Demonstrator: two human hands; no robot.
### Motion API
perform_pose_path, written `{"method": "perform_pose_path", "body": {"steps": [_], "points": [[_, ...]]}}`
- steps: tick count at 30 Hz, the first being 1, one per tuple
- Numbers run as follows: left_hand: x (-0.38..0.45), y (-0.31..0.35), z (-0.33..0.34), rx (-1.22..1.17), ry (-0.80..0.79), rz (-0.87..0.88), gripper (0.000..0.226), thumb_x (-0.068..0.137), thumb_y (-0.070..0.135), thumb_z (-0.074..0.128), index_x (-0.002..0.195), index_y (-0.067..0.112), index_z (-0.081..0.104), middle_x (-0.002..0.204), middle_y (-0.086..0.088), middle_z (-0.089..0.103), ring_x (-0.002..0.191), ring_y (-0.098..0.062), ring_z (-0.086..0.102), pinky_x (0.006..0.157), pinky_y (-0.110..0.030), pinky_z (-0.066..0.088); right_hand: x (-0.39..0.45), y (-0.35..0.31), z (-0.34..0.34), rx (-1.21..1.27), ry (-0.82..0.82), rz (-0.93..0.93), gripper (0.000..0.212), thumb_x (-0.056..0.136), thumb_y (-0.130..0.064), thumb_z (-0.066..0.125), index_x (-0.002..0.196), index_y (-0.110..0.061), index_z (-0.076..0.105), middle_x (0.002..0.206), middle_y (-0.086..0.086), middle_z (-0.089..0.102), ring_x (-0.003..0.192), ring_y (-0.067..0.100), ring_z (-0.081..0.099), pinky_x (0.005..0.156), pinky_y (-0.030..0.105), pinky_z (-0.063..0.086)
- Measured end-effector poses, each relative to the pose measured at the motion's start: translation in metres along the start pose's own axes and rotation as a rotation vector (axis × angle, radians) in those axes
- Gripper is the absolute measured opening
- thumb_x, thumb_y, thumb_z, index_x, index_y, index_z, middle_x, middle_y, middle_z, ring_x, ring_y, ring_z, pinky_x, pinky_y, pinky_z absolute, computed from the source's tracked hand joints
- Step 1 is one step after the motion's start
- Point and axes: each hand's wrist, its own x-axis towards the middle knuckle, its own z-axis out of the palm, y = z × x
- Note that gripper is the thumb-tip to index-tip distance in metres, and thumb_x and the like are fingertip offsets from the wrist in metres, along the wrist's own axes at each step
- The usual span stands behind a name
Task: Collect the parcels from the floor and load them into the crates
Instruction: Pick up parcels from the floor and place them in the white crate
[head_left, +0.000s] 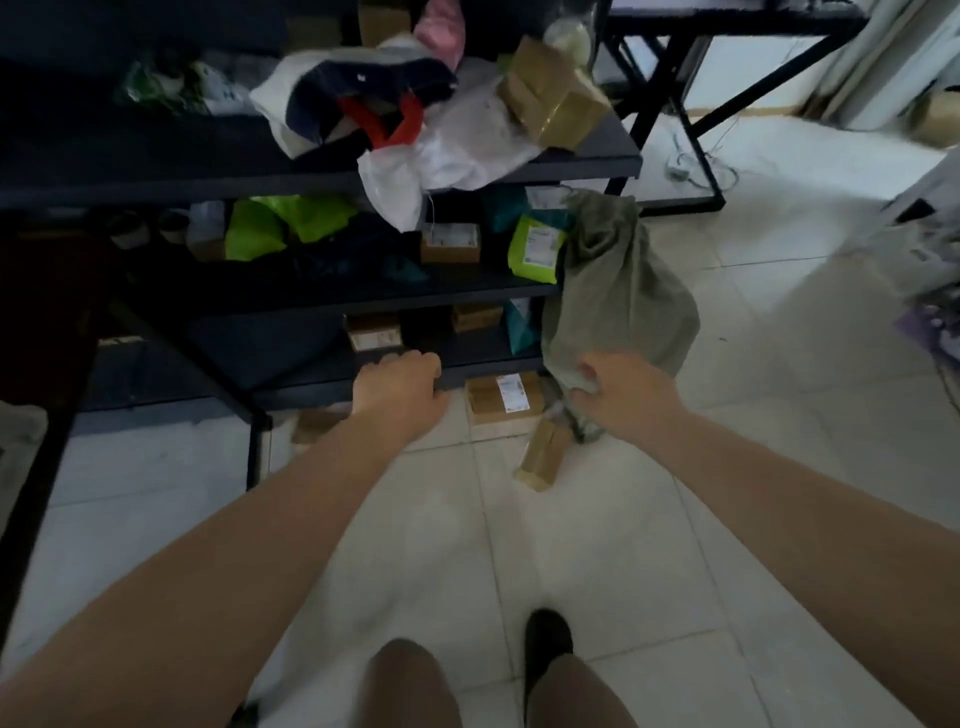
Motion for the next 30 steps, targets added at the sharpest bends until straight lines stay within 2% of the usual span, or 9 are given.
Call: {"method": "perform_pose_path", "body": {"steps": [5,8,11,14,19,21,23,26,30], "points": [[0.090,0.008,0.123,-0.055,-0.158,-0.109,0.034,0.092,0.031,0.045,0.124,0.019,0.050,0.123,-0.003,0.055,0.110,-0.023,0.053,0.082,-0.031,0.041,0.121,0.054,0.093,0.054,-0.099,0.081,0.030,0.090,-0.034,0.053,0.119,-0.023,0.055,0.117,0.000,0.060,0.106,0.023,0.057,0.080,0.030,0.045],[0.152,0.002,0.209,-0.059,-0.158,-0.083,0.033,0.092,0.029,0.046,0.123,0.019,0.051,0.121,-0.002,0.056,0.109,-0.023,0.052,0.084,-0.033,0.041,0.198,0.085,0.184,0.087,-0.092,0.189,0.033,0.090,-0.039,0.053,0.118,-0.022,0.058,0.115,0.003,0.063,0.103,0.024,0.060,0.074,0.029,0.042],[0.208,-0.011,0.294,-0.033,-0.176,-0.068,0.033,0.092,0.030,0.045,0.124,0.020,0.051,0.122,-0.001,0.055,0.109,-0.023,0.052,0.083,-0.033,0.039,0.265,0.120,0.299,0.109,-0.130,0.355,0.056,0.082,-0.050,0.056,0.128,-0.018,0.049,0.118,0.009,0.058,0.106,0.030,0.058,0.077,0.033,0.045],[0.259,-0.030,0.387,-0.003,-0.161,-0.074,0.035,0.092,0.029,0.045,0.125,0.021,0.050,0.122,-0.001,0.056,0.108,-0.022,0.052,0.080,-0.032,0.039,0.321,0.161,0.419,0.114,-0.210,0.438,0.092,0.063,-0.069,0.060,0.140,-0.023,0.034,0.132,0.007,0.049,0.116,0.031,0.052,0.092,0.041,0.048],[0.304,-0.065,0.507,-0.011,-0.133,-0.125,0.035,0.092,0.029,0.045,0.126,0.025,0.049,0.122,0.003,0.056,0.109,-0.019,0.053,0.081,-0.029,0.039,0.383,0.200,0.569,0.041,-0.395,0.544,0.117,0.063,-0.083,0.051,0.151,-0.025,-0.002,0.158,0.011,0.000,0.141,0.044,0.015,0.108,0.061,0.028],[0.309,-0.084,0.538,-0.031,-0.097,-0.149,0.033,0.092,0.030,0.046,0.124,0.026,0.051,0.121,0.004,0.057,0.108,-0.018,0.053,0.082,-0.029,0.040,0.395,0.203,0.605,0.032,-0.390,0.617,0.119,0.066,-0.082,0.050,0.149,-0.028,-0.016,0.157,0.010,-0.021,0.141,0.050,0.003,0.107,0.067,0.022],[0.304,-0.103,0.561,-0.061,-0.086,-0.178,0.032,0.091,0.030,0.048,0.122,0.026,0.053,0.120,0.004,0.058,0.107,-0.019,0.054,0.083,-0.029,0.040,0.396,0.199,0.625,0.034,-0.301,0.687,0.116,0.071,-0.075,0.053,0.145,-0.032,-0.024,0.155,0.008,-0.027,0.139,0.053,-0.001,0.105,0.065,0.025],[0.291,-0.128,0.581,-0.100,-0.093,-0.238,0.031,0.089,0.029,0.051,0.119,0.025,0.055,0.117,0.003,0.060,0.105,-0.020,0.056,0.081,-0.029,0.040,0.396,0.187,0.637,0.023,-0.173,0.606,0.105,0.078,-0.064,0.055,0.146,-0.037,-0.021,0.156,0.005,-0.021,0.139,0.051,0.002,0.104,0.061,0.032],[0.268,-0.155,0.585,-0.176,-0.115,-0.360,0.031,0.089,0.027,0.052,0.120,0.023,0.055,0.119,0.002,0.060,0.106,-0.020,0.056,0.083,-0.029,0.041,0.393,0.112,0.647,0.127,-0.233,0.160,0.105,0.073,-0.053,0.065,0.146,-0.043,-0.011,0.157,-0.002,-0.017,0.137,0.044,0.015,0.101,0.048,0.040]]}}
